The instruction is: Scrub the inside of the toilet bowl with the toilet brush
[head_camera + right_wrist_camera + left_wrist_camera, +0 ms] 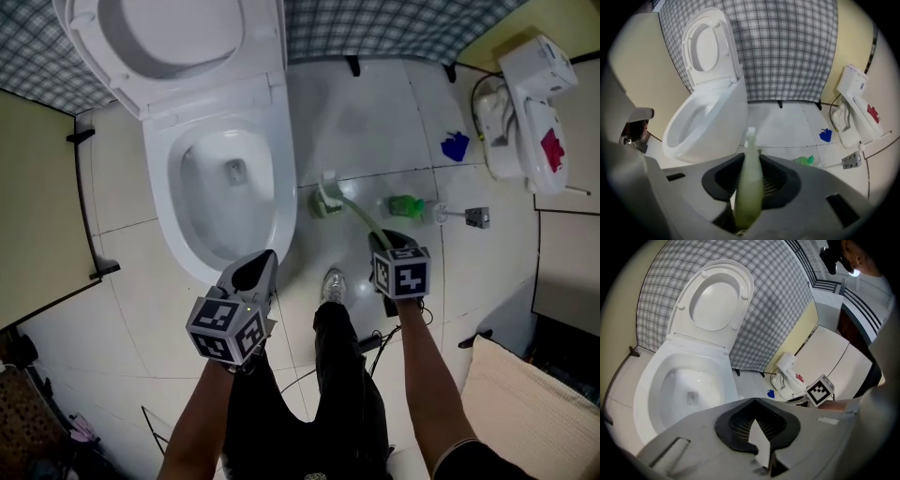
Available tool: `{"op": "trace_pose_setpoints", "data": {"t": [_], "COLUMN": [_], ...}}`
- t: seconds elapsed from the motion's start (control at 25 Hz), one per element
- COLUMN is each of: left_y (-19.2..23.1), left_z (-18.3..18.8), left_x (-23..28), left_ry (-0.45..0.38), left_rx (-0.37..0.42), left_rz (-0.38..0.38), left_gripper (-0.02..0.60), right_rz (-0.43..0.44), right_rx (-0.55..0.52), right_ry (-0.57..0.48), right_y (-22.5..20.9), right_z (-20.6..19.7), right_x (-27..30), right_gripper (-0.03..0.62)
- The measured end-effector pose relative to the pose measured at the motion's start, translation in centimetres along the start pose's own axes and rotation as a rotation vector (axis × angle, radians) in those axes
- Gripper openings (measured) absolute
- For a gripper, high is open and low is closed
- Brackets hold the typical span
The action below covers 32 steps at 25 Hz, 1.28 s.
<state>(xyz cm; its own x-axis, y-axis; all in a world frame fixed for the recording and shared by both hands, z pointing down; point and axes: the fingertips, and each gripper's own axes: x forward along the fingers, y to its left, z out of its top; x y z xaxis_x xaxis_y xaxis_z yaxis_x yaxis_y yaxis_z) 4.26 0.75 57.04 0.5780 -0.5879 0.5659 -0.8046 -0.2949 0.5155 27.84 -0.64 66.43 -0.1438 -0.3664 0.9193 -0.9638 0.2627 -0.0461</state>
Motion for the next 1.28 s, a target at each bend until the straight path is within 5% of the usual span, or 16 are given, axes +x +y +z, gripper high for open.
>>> {"op": "trace_pose_setpoints", "data": {"t": [0.28, 0.64, 1.28], "left_y": [-1.1, 0.5, 3.1], "left_z": [-0.4, -1.6, -0.6], "left_x": [0.0, -0.7, -0.6], "left_ry": [-0.027, -0.034, -0.065], "left_rx": [0.046, 0.008, -0.038], "left_rz": [-0.030, -0.019, 0.024], "left_gripper": [0.009, 0.009, 0.009], "right_rz": [-0.065, -0.126, -0.080], "right_rx": [-0.049, -0.082, -0.090], "right_ry": [0.147, 0.247, 0.318], "right_y": [-1.0, -1.4, 0.1], "right_z": [-3.3, -3.4, -2.3], "right_x": [6.5, 10.9, 16.4], "right_gripper": [0.106, 0.106, 0.107]}}
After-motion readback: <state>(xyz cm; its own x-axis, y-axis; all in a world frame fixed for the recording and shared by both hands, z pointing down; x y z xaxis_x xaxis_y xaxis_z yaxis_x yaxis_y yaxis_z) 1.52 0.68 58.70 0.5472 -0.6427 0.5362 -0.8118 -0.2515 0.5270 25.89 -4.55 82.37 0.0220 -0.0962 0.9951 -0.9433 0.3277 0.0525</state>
